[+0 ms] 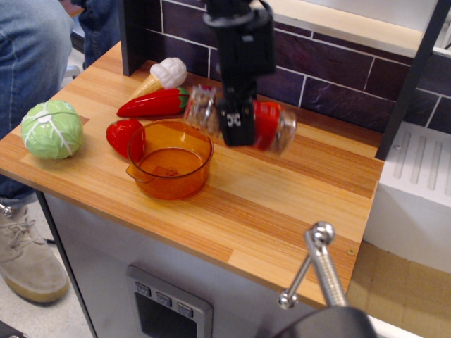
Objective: Pour almonds in pot
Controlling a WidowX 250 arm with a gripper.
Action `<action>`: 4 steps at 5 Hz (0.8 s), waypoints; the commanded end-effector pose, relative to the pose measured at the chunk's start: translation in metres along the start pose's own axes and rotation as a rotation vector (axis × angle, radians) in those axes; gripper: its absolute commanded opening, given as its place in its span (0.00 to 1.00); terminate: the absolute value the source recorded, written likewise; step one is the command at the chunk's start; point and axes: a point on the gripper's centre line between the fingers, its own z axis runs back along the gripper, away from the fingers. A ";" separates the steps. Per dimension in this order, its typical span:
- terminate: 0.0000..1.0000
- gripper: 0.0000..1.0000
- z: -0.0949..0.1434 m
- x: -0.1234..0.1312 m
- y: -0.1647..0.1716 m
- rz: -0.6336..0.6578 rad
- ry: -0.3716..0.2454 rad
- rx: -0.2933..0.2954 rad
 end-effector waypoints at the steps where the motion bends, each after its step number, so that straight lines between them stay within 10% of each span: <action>1: 0.00 0.00 0.021 -0.005 -0.001 0.031 -0.179 0.173; 4: 0.00 0.00 -0.001 -0.004 0.016 0.188 -0.336 0.343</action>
